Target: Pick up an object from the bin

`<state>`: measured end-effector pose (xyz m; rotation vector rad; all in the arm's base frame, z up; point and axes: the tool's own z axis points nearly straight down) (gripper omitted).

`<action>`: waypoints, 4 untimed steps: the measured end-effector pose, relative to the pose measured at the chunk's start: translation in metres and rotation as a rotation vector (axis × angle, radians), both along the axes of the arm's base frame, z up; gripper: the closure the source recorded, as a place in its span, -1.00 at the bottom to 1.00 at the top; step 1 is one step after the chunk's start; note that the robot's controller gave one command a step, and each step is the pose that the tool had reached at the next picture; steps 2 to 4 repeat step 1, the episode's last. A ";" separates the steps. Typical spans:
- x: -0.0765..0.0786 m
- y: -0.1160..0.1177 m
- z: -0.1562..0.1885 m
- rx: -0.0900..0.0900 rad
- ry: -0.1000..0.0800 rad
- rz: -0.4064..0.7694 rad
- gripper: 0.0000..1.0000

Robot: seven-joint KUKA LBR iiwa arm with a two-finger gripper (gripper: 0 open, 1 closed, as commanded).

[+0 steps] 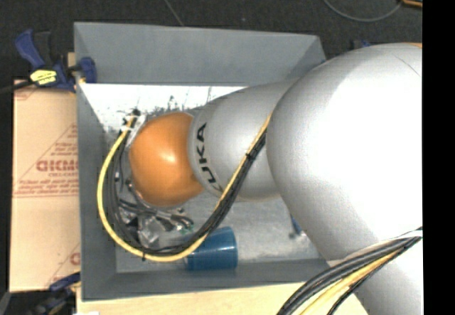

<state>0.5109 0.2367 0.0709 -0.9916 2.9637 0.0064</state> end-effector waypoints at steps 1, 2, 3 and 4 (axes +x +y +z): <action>0.000 0.000 0.000 0.000 0.001 -0.001 1.00; 0.000 0.000 0.000 0.000 0.001 -0.001 1.00; 0.000 0.000 0.000 0.000 0.001 -0.001 1.00; 0.000 0.000 0.000 0.000 0.001 -0.001 1.00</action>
Offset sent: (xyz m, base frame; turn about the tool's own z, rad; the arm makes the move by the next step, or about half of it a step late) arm 0.0000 0.0001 0.0570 0.0005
